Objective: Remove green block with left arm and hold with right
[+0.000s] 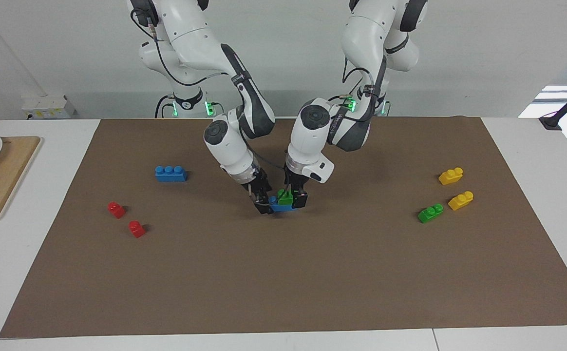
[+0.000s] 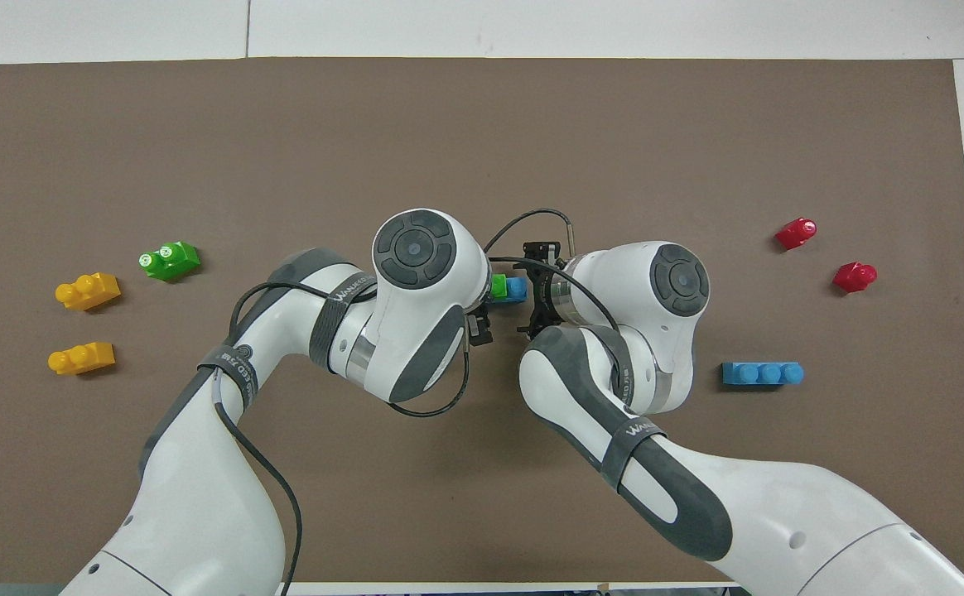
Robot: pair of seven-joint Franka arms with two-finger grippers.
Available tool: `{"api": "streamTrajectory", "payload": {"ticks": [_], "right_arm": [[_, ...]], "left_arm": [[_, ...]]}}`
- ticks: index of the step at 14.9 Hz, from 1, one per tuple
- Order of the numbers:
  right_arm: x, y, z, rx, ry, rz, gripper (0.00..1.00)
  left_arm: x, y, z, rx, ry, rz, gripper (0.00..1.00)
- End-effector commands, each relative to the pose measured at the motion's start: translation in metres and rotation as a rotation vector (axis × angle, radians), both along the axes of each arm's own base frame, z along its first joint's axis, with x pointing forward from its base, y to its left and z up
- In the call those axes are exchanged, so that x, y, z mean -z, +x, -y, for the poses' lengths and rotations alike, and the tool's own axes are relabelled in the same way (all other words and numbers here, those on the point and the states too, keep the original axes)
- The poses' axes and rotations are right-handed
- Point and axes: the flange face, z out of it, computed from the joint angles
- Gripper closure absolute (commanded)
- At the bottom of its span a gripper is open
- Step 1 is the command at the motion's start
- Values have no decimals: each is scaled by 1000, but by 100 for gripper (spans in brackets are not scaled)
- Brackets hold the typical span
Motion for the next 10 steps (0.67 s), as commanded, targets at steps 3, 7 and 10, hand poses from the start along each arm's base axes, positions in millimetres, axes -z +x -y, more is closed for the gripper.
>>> {"api": "streamTrajectory", "payload": {"ticks": [3, 7, 10], "right_arm": [[5, 5, -5, -10, 8, 26, 1], [9, 10, 5, 7, 6, 31, 66], [8, 13, 11, -24, 2, 51, 100]], "left_arm": [[4, -5, -2, -11, 12, 14, 0], [4, -7, 1, 0, 12, 15, 0], [4, -7, 1, 2, 11, 16, 0]]}}
